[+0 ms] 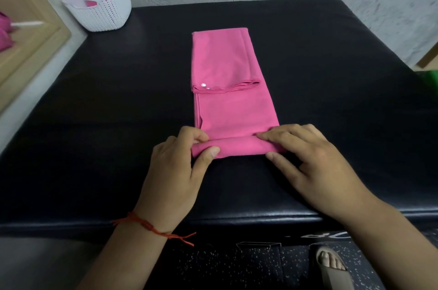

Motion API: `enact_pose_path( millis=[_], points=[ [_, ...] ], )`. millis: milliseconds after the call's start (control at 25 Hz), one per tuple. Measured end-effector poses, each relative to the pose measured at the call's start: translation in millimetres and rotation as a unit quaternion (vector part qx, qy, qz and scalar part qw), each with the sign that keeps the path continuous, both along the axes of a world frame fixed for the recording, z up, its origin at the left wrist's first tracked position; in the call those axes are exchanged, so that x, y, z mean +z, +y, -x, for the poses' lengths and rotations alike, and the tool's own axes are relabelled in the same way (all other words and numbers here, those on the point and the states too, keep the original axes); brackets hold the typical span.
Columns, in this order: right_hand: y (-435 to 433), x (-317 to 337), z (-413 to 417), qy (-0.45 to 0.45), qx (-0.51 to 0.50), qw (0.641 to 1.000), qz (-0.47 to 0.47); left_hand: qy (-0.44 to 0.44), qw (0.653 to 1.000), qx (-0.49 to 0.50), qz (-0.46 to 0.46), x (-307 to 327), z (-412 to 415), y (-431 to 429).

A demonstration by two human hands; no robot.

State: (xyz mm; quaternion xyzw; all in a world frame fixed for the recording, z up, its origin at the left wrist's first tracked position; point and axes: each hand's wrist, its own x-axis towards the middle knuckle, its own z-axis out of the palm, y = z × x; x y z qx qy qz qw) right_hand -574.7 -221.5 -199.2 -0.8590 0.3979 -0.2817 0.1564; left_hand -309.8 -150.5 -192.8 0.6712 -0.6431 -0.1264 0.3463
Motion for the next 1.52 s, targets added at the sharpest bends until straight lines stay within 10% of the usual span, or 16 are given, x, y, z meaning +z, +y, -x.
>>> enact_pose_path(
  millis=[600, 1520],
  points=[
    [4.3, 2.9, -2.9, -0.009, -0.047, 0.998, -0.028, -0.136, 0.983, -0.087, 0.086, -0.3, -13.7, 13.5],
    [2.1, 11.8, -2.8, -0.072, -0.061, 0.99, -0.105, 0.02, 0.999, 0.034, 0.018, 4.2, -7.1, -1.2]
  ],
)
